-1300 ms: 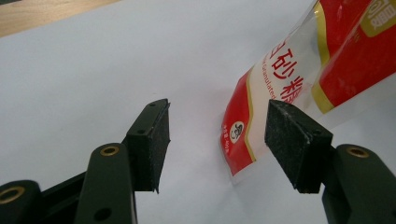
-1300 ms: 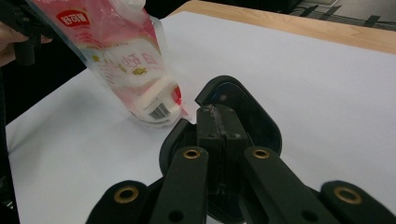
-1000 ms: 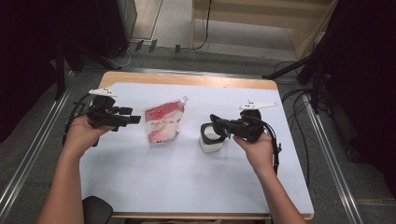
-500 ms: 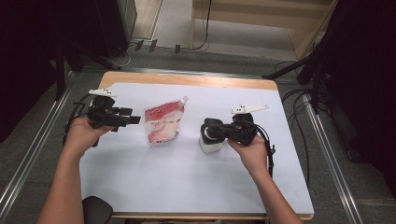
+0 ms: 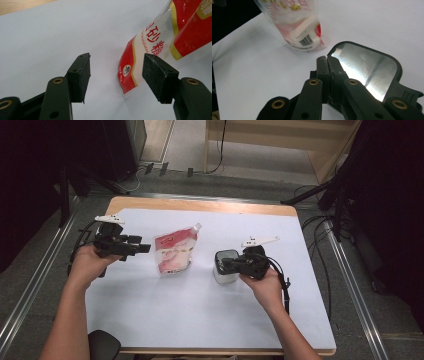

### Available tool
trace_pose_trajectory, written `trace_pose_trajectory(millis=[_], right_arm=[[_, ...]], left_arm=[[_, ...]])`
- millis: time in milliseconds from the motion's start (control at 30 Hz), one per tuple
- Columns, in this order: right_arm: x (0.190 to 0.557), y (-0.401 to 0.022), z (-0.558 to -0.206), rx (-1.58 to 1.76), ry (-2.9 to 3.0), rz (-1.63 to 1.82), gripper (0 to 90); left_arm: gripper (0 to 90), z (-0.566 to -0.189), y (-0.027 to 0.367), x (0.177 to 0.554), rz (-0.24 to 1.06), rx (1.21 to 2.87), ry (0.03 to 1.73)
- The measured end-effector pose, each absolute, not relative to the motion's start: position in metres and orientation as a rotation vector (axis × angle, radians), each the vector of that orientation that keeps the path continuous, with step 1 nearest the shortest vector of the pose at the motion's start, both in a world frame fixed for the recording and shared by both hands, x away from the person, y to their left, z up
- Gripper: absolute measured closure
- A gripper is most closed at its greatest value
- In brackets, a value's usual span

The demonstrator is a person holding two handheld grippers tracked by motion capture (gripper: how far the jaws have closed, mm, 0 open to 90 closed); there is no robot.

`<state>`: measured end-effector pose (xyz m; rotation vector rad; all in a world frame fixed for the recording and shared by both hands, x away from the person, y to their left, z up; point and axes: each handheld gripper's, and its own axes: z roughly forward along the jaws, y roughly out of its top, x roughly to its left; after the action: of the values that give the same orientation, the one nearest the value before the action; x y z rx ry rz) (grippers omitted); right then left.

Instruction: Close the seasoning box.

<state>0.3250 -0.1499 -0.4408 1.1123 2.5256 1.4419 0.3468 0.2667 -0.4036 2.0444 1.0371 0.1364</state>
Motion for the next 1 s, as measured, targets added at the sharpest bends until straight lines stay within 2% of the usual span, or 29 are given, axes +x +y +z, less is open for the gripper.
trace_pose_trajectory(millis=[100,433,700,1000], right_arm=[[0.325,-0.148,-0.442,1.104,2.53,1.443,87.1],[0.324,-0.155,-0.437,1.095,2.485,1.486,72.3],[0.324,-0.165,-0.434,1.097,2.45,1.506,53.0],[0.326,-0.185,-0.435,1.131,2.381,1.481,48.7]], left_arm=[[40.7,-0.404,0.267,0.347,0.138,2.047,1.034],[40.6,-0.405,0.264,0.347,0.13,2.046,1.039],[40.3,-0.406,0.264,0.348,0.131,2.055,1.035],[39.6,-0.405,0.264,0.347,0.128,2.053,1.04]])
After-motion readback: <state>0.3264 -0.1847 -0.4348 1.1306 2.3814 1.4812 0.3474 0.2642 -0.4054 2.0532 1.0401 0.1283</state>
